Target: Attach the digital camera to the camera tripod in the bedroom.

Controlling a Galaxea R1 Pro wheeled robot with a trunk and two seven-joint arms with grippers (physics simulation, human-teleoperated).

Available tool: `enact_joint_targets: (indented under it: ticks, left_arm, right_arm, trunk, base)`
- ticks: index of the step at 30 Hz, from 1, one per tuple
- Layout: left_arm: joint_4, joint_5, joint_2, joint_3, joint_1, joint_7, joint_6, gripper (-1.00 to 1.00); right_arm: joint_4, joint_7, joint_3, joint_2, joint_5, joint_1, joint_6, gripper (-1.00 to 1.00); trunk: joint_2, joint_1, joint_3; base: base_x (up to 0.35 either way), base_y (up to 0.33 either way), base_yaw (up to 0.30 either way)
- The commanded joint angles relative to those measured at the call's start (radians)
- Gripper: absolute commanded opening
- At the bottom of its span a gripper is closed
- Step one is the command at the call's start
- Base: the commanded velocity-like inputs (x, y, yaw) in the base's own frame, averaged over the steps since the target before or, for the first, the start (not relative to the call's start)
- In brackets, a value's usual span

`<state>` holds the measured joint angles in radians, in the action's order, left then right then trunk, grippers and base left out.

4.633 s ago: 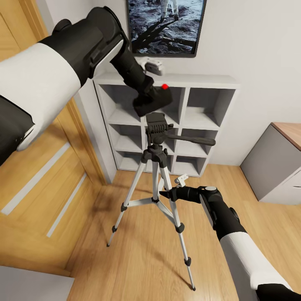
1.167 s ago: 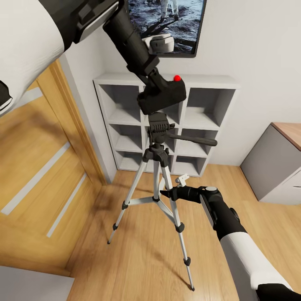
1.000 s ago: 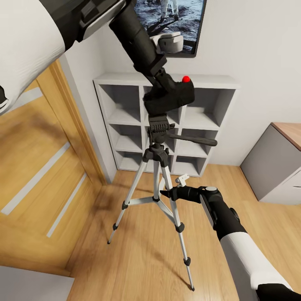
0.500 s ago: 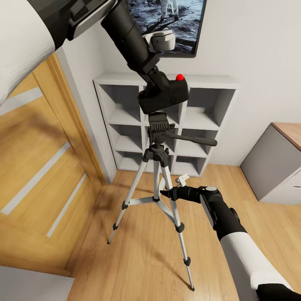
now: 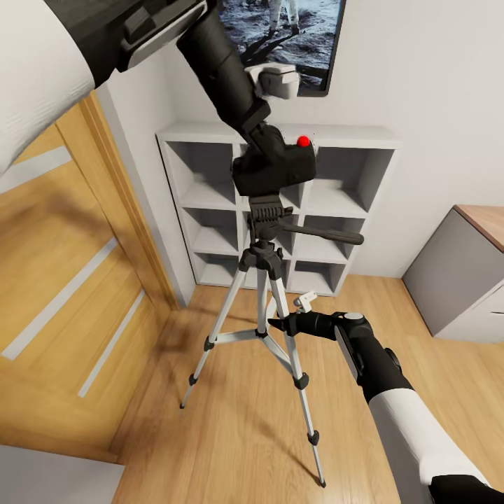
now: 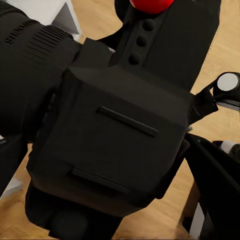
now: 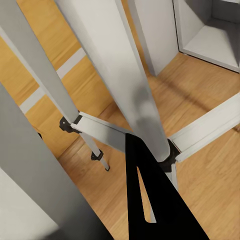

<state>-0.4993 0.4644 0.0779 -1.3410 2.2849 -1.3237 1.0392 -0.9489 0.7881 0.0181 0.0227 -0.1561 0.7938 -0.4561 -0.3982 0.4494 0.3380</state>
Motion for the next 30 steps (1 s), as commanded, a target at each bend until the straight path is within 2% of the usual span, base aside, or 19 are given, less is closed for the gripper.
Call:
enact_joint_targets:
  ticks: [1, 2, 3, 8, 15, 30]
  left_arm:
    - [-0.001, 0.004, 0.0, -0.03, 0.002, -0.005, 0.008, -1.0]
    - [-0.002, 0.004, 0.0, -0.043, 0.002, -0.005, 0.008, -1.0]
    - [-0.017, 0.027, -0.053, -0.093, 0.002, -0.009, 0.008, -1.0]
    - [-0.046, 0.041, -0.074, -0.072, 0.002, -0.01, 0.008, -1.0]
    - [-0.059, 0.045, -0.084, -0.07, 0.002, -0.011, 0.008, -1.0]
    - [-0.029, 0.052, -0.081, -0.068, 0.002, -0.01, 0.008, -1.0]
  right_arm:
    - [-0.001, -0.015, -0.001, 0.0, -0.045, 0.001, 0.005, -1.0]
    - [-0.001, -0.015, -0.001, 0.0, -0.045, 0.001, 0.005, -1.0]
    - [0.0, -0.015, -0.001, 0.003, -0.045, 0.001, 0.005, -1.0]
    - [0.0, -0.015, -0.001, 0.003, -0.045, 0.001, 0.005, -1.0]
    - [0.0, -0.015, -0.001, 0.003, -0.045, 0.001, 0.005, -1.0]
    - [0.0, -0.015, -0.001, 0.003, -0.046, 0.001, 0.005, -1.0]
  trunk:
    - [-0.002, 0.001, 0.002]
    - [-0.002, 0.001, 0.002]
    - [-0.002, 0.001, 0.002]
    - [-0.002, 0.001, 0.002]
    - [-0.002, 0.001, 0.002]
    - [-0.002, 0.001, 0.002]
  base:
    - [0.0, 0.0, 0.0]
    - [0.0, 0.0, 0.0]
    - [0.0, 0.0, 0.0]
    - [0.0, 0.0, 0.0]
    - [0.0, 0.0, 0.0]
    - [0.0, 0.0, 0.0]
